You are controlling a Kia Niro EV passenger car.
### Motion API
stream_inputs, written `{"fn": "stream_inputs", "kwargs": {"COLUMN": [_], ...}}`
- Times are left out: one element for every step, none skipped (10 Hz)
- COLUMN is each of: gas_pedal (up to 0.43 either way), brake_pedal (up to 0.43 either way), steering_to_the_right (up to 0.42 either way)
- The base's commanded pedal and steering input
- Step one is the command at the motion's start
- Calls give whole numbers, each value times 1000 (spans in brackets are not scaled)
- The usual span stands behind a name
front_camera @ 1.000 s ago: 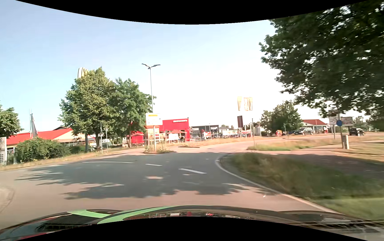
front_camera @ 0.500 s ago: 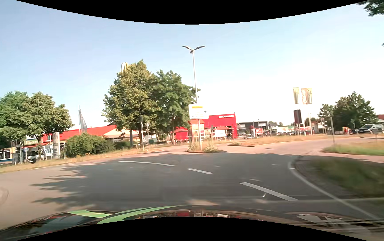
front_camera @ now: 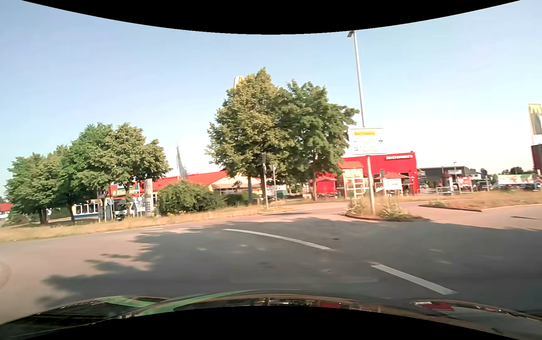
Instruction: Follow the waypoints while adhering to traffic rules and regulations
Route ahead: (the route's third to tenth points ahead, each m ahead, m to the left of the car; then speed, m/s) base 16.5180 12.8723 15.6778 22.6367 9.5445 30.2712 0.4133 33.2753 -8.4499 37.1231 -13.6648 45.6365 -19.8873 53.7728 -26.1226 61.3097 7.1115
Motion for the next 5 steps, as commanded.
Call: {"fn": "stream_inputs", "kwargs": {"gas_pedal": [98,98,98,98,98], "brake_pedal": [0,0,0,0,0], "steering_to_the_right": [-306,-305,-304,-303,-302]}}
